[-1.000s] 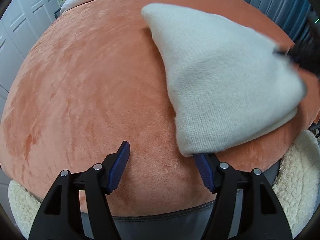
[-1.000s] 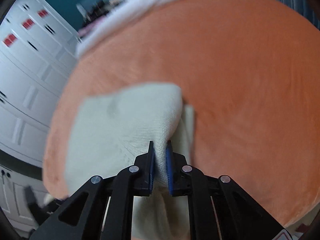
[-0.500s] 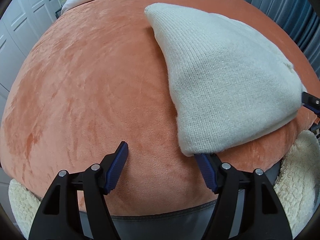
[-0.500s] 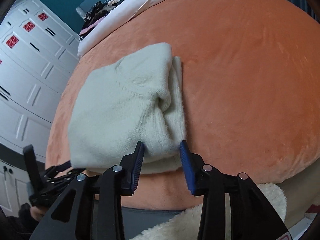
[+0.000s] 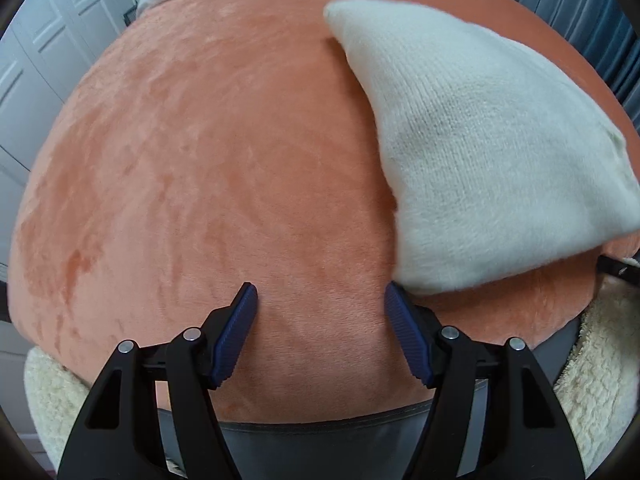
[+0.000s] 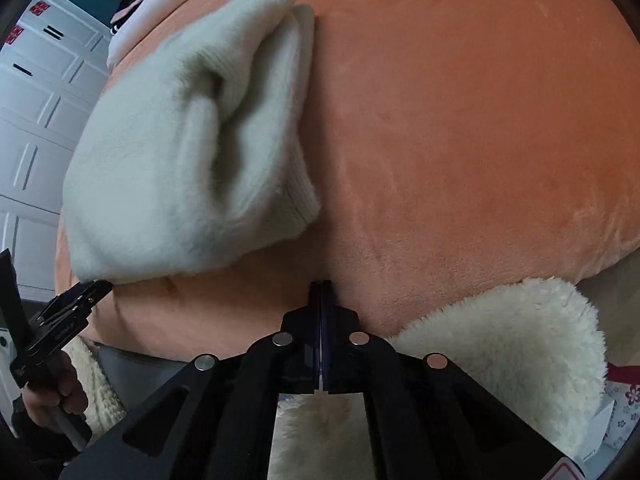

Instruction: Fold small clothes

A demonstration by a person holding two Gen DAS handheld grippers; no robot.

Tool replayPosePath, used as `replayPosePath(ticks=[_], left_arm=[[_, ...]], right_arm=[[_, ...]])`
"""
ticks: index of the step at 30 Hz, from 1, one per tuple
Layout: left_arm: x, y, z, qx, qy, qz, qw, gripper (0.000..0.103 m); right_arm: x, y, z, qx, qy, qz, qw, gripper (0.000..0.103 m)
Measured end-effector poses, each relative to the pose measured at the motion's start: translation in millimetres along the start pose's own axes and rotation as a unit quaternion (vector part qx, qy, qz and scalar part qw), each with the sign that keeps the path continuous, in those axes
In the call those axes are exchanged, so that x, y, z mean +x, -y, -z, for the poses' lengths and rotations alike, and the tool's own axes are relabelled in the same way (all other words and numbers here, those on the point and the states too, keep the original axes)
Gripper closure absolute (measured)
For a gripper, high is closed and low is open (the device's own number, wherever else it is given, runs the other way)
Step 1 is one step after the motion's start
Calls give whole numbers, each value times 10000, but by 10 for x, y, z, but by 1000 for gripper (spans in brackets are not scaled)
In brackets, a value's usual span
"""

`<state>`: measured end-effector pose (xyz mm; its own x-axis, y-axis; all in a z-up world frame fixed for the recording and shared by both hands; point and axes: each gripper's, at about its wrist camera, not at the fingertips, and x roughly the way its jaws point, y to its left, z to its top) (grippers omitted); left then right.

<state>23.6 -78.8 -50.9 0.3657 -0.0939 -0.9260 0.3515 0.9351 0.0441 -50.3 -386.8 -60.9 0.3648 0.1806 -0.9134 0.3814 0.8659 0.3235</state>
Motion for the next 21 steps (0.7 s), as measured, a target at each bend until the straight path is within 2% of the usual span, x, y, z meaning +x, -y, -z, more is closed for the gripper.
replayPosePath(ticks=[2, 3, 5, 8, 11, 12, 14, 16, 17, 18, 20, 21], left_arm=[[-156, -46, 9, 0, 168, 86, 9998, 40], [-234, -72, 13, -22, 243, 116, 9996, 39], [-379, -122, 18, -45, 390, 93, 9992, 38], [-501, -160, -39, -138, 492, -2, 9987, 38], [-591, -203, -131, -275, 551, -11, 9981, 38], [-613, -217, -169, -313, 584, -30, 9978, 38], [-667, -245, -202, -358, 662, -87, 9971, 37], [-690, -279, -235, -395, 711, -114, 9966, 37], [-705, -279, -236, -398, 704, -132, 9966, 37], [-692, -293, -261, -395, 694, -143, 9967, 37], [-688, -310, -280, -392, 707, -144, 9966, 37], [-672, -308, -283, -375, 691, -137, 9968, 37]], right_arm=[[-273, -16, -6, 61, 385, 145, 9991, 99], [-414, -35, -14, 47, 567, 269, 9980, 93], [-701, -171, -84, -89, 1014, 387, 9940, 92], [-952, -654, -275, -663, 1322, -175, 9888, 92], [-872, -1309, -506, -1379, 1407, -676, 9781, 92], [-758, -1510, -567, -1584, 1388, -703, 9750, 92], [-361, -1793, -683, -1822, 1068, -612, 9755, 92], [317, -1913, -654, -1857, 119, -297, 9821, 92], [518, -1929, -580, -1902, 43, -167, 9816, 93], [491, -1987, -510, -2017, 255, -139, 9790, 93], [316, -2010, -502, -2114, 206, -61, 9772, 94], [182, -1954, -545, -1908, 198, -294, 9810, 94]])
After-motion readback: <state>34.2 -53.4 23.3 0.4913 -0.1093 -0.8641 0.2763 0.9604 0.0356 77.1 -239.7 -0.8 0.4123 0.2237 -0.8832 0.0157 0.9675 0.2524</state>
